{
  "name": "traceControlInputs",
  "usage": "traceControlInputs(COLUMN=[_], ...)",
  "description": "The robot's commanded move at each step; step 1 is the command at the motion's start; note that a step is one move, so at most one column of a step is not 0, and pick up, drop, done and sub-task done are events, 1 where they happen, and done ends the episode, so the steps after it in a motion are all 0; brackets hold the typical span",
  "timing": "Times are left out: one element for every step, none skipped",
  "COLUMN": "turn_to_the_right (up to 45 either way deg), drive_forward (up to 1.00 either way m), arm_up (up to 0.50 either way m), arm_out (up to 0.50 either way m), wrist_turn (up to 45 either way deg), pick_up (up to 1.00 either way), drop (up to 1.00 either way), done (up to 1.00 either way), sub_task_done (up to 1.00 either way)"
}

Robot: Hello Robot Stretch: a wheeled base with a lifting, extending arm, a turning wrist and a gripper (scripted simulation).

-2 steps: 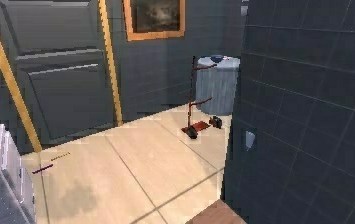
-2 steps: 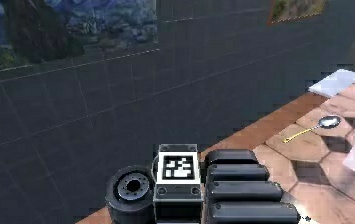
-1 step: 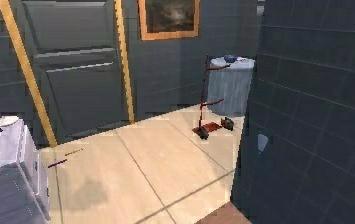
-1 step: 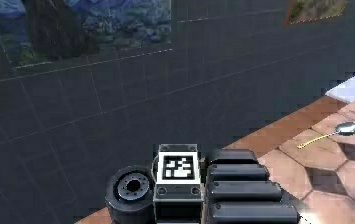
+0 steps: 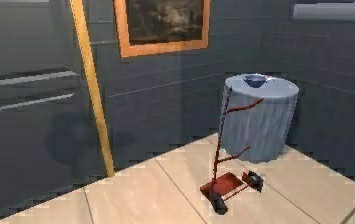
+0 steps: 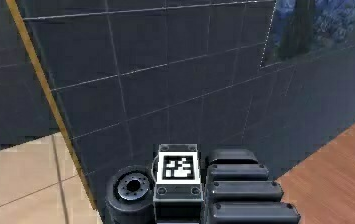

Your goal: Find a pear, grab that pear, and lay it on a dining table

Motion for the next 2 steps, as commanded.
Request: traceControlInputs(turn_to_the_right=[0.0,-12.0], drive_forward=[1.0,0.0], arm_up=[0.0,0.0], arm_out=[0.0,0.0], wrist_turn=[0.0,0.0], pick_up=[0.0,0.0], drop=[0.0,0.0], done=[0.0,0.0], sub_task_done=[0.0,0.0])
